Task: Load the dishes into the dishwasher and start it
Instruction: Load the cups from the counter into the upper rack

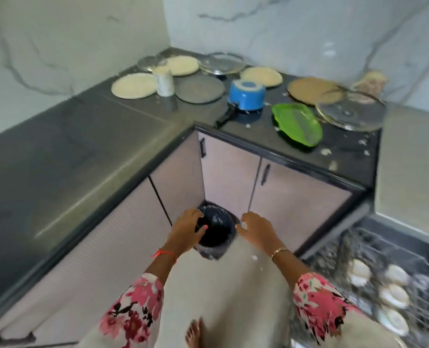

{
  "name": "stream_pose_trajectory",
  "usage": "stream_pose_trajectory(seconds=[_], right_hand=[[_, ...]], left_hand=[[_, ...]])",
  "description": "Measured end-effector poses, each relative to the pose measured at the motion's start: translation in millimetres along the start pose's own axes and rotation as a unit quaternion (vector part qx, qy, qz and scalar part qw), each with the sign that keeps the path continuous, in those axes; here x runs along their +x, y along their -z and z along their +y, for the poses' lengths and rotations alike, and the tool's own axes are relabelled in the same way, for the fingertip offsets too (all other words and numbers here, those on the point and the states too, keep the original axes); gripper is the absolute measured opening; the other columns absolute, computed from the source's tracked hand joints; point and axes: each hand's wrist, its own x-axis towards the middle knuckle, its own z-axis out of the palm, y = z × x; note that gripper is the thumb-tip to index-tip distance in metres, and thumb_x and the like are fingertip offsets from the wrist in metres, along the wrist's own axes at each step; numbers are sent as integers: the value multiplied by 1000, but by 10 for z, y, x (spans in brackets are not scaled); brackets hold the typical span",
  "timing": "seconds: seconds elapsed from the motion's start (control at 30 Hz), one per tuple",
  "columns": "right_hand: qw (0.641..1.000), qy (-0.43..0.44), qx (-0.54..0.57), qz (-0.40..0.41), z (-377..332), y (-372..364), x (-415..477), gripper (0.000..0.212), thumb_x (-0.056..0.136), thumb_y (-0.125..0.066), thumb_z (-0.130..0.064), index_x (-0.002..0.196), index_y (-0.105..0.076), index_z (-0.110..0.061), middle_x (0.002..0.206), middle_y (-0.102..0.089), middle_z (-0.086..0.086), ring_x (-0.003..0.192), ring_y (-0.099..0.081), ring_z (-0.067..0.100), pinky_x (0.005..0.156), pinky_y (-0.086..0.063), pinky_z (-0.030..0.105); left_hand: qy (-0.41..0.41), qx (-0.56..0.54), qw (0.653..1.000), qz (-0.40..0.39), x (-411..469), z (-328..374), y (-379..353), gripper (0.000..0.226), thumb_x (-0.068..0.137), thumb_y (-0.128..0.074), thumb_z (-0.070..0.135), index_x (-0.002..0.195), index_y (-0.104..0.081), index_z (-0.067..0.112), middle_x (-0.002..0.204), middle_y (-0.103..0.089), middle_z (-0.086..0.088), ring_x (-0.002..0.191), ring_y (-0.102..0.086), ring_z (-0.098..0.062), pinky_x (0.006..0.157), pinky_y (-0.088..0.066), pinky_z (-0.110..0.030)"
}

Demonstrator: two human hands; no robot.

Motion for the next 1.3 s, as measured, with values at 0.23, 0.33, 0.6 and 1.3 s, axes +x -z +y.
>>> stream_pose_trajectory(seconds=[0.23,0.33,0.6,1.3], right_hand=[[994,56,7,97,-899,627,1374,34,93,-47,-37,110,-61,-11,114,-61,5,107,-56,23,88,-41,30],[986,80,30,142,-1244,945,1990,33,93,-49,-34,98,-64,-6,102,-65,8,97,-60,25,78,-42,29],[966,150,67,198,-1821,1687,3681,34,90,-54,-35,108,-61,-8,107,-64,8,98,-60,24,82,-48,36],[990,134,-45,2,-2674,2126,6045,83,72,-72,-37,140,-27,-19,135,-30,16,123,-32,42,95,-39,46]], left_hand=[[8,-1,998,69,1104,-850,1029,50,85,-51,37,117,-56,-1,124,-55,-17,122,-47,-31,108,-30,-36],[11,-2,994,106,1602,-1133,1356,41,86,-59,26,118,-57,1,125,-54,-14,122,-47,-29,108,-31,-35],[23,1,992,127,2885,-1782,1882,45,86,-62,27,123,-51,3,128,-49,-11,125,-42,-25,107,-27,-28],[94,110,986,87,4096,-2409,1827,96,76,-24,81,149,-10,20,157,-4,3,144,5,-13,114,11,-34]])
